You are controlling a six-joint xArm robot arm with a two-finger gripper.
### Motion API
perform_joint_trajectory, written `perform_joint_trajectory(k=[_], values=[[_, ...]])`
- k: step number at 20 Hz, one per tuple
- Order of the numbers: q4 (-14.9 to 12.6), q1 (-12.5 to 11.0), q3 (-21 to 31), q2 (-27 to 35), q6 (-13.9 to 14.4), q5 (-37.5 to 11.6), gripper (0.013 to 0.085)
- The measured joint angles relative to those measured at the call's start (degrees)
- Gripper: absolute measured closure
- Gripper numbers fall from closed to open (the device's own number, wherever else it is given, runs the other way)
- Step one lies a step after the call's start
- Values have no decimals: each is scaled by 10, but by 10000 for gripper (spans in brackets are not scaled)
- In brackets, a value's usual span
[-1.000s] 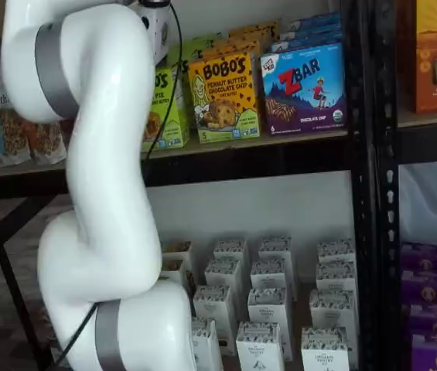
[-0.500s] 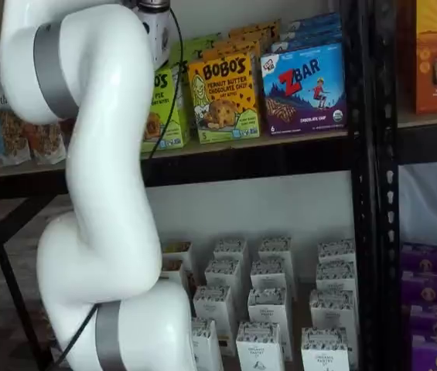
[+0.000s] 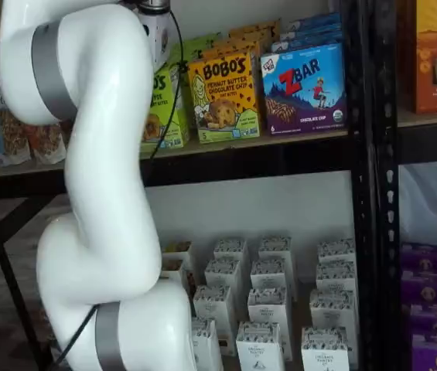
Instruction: Pick the green box on the top shelf, the fourth from the left
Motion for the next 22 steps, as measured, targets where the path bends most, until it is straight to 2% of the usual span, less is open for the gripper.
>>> perform_joint_trajectory(k=[1,8,9,10,12,19,22], values=[[1,0,0,0,0,0,370],[-1,2,-5,2,3,3,370],[1,2,-4,1,3,1,410],[2,2,-4,1,3,1,410],[3,2,-4,0,3,1,490],[1,3,-7,0,5,5,490],[4,3,-5,-2,5,4,570]])
